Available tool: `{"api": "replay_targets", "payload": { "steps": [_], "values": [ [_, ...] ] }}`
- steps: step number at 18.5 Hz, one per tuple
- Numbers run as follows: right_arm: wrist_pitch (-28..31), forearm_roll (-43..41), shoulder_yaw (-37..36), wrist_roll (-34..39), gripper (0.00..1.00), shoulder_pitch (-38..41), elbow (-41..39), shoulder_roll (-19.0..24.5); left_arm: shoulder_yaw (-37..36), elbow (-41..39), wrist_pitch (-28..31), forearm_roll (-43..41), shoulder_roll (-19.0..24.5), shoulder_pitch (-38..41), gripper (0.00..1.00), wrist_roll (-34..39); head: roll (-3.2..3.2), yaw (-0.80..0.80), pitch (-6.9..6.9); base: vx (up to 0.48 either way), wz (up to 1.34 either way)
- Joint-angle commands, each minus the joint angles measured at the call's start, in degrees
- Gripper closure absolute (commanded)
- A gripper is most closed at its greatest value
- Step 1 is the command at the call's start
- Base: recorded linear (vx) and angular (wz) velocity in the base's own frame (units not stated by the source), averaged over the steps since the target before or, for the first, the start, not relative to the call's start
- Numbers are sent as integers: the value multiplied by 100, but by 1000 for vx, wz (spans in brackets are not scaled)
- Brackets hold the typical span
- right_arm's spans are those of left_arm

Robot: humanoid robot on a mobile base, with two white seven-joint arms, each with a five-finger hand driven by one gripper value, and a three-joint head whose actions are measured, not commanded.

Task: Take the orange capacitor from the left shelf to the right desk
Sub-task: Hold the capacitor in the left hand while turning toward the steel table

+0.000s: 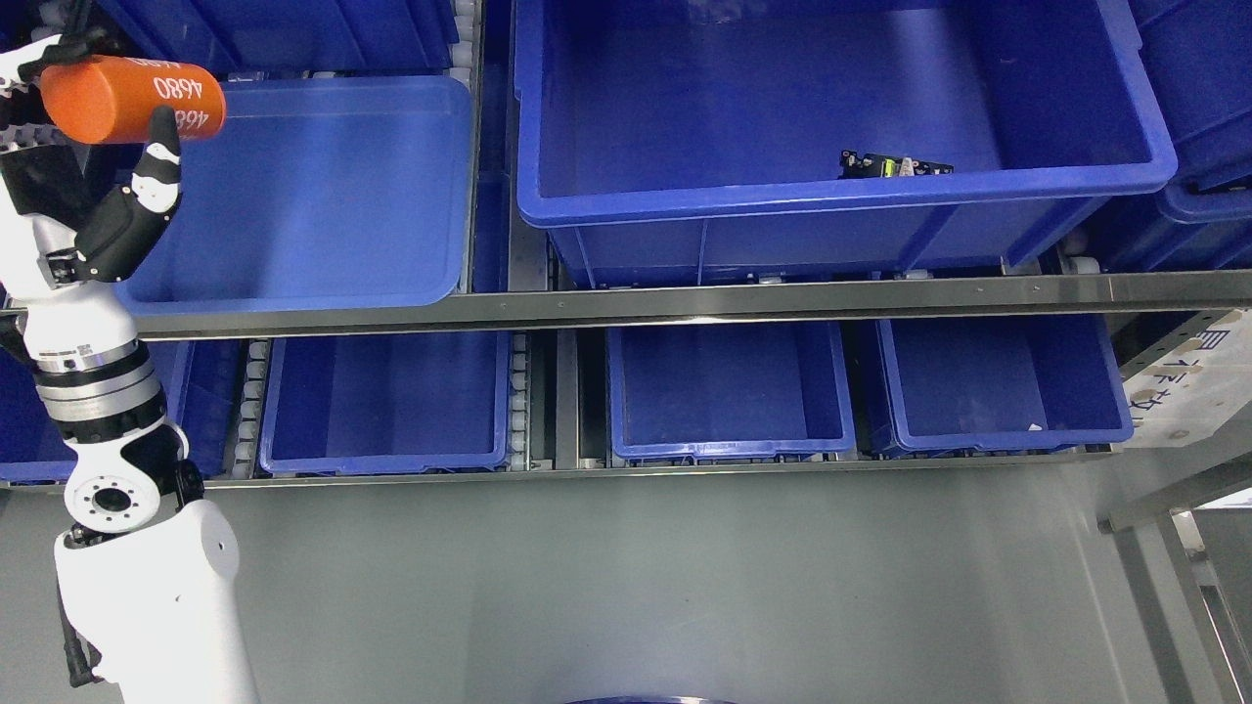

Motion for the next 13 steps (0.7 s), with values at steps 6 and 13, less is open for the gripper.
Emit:
{"api": "replay_targets", "payload": {
  "steps": [6,13],
  "values": [
    [2,26,-70,4,0,114,-100,-100,-79,-380,-322,11,84,77,100,-3,0,0,0,-4,-34],
    [2,26,-70,4,0,114,-100,-100,-122,-380,-322,11,84,-80,100,-3,0,0,0,-23,-199]
  ]
}}
